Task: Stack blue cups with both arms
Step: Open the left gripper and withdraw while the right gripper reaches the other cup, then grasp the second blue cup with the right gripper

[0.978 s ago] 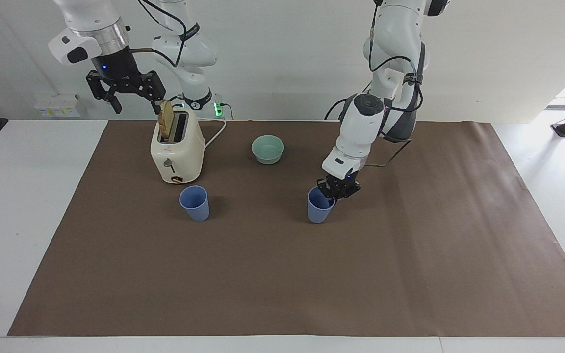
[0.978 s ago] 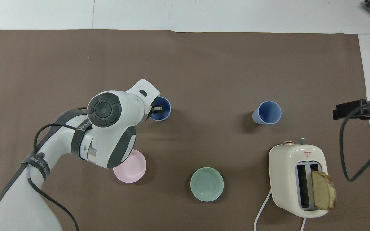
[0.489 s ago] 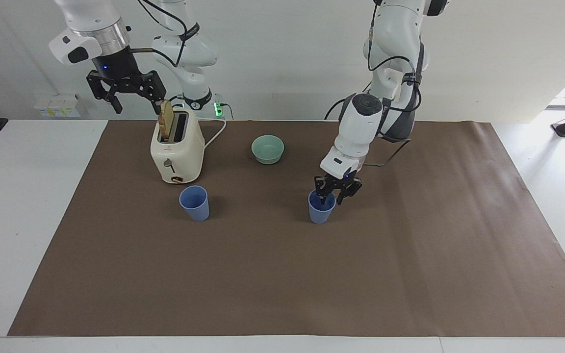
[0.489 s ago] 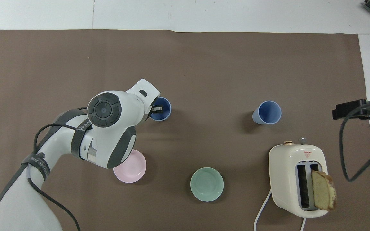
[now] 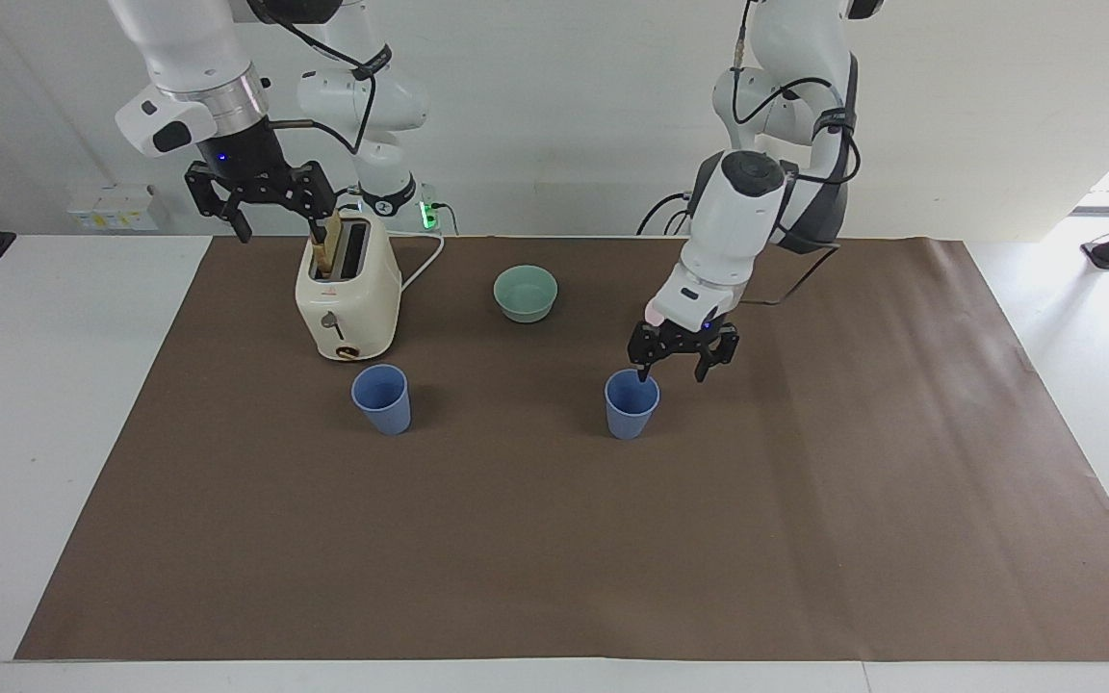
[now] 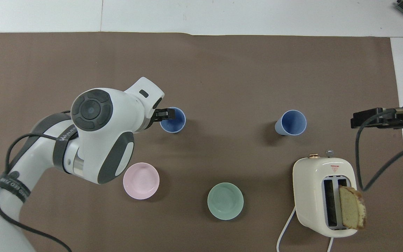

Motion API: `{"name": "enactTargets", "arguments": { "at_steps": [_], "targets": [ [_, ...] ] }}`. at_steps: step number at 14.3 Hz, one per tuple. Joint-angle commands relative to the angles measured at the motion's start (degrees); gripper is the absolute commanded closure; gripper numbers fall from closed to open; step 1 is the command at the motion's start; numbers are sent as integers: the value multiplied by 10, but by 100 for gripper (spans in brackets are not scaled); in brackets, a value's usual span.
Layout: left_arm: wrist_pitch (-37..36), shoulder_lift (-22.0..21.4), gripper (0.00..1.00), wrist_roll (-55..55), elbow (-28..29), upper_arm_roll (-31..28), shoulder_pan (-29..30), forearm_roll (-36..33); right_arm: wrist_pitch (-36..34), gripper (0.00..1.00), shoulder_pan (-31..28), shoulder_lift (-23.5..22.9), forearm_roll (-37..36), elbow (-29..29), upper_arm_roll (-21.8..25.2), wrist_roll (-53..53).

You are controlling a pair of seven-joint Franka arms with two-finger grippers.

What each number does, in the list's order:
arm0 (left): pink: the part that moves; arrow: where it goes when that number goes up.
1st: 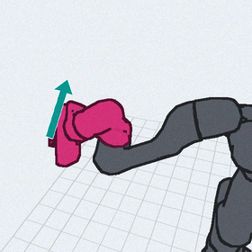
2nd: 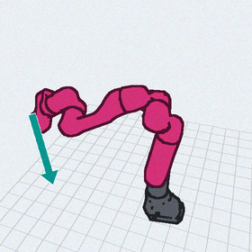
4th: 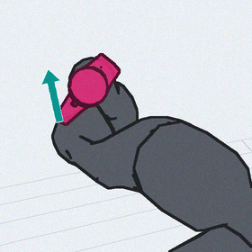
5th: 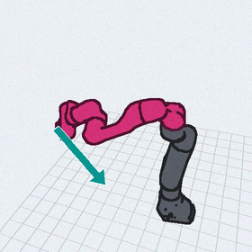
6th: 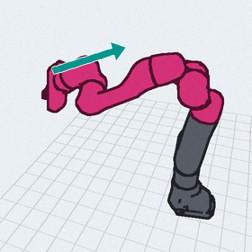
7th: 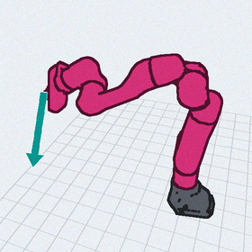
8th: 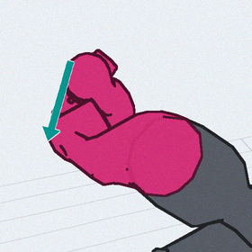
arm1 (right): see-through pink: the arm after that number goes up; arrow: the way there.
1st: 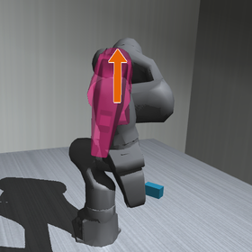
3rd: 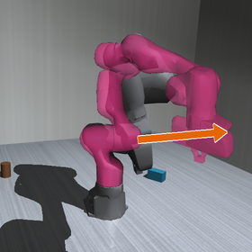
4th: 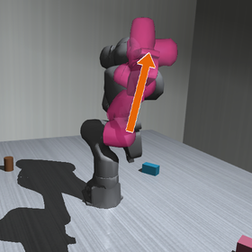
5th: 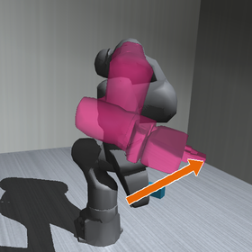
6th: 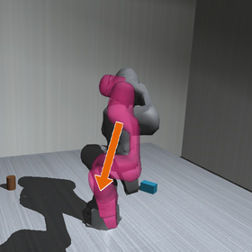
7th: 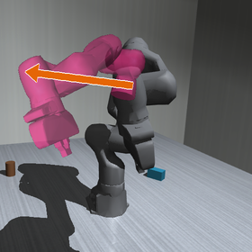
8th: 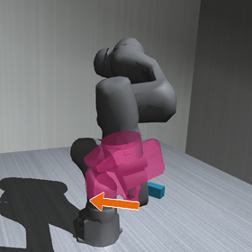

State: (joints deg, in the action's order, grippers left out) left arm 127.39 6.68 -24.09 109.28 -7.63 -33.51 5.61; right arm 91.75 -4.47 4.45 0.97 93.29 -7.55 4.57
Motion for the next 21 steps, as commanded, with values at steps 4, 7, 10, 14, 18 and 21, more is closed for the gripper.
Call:
{"name": "enactTargets", "arguments": {
  "at_steps": [4,7,10,14,18,21],
  "targets": [
    [-157,-63,0,126,-49,2,94,-3,80,0,-1,-14,11,88,-1,-3],
    [-211,-63,0,187,-98,2,141,-23,137,0,-1,-34,11,131,-1,-2],
    [-245,-66,0,231,-123,2,171,-39,170,0,0,-84,11,138,-1,7],
    [-297,-66,0,269,-171,1,214,-39,243,0,-1,-107,11,188,-1,7],
    [-300,-66,0,291,-172,1,239,-39,283,0,0,-143,11,207,-1,7],
    [-316,-64,0,291,-180,1,241,-46,300,0,0,-148,11,212,-1,-1]
  ]
}}
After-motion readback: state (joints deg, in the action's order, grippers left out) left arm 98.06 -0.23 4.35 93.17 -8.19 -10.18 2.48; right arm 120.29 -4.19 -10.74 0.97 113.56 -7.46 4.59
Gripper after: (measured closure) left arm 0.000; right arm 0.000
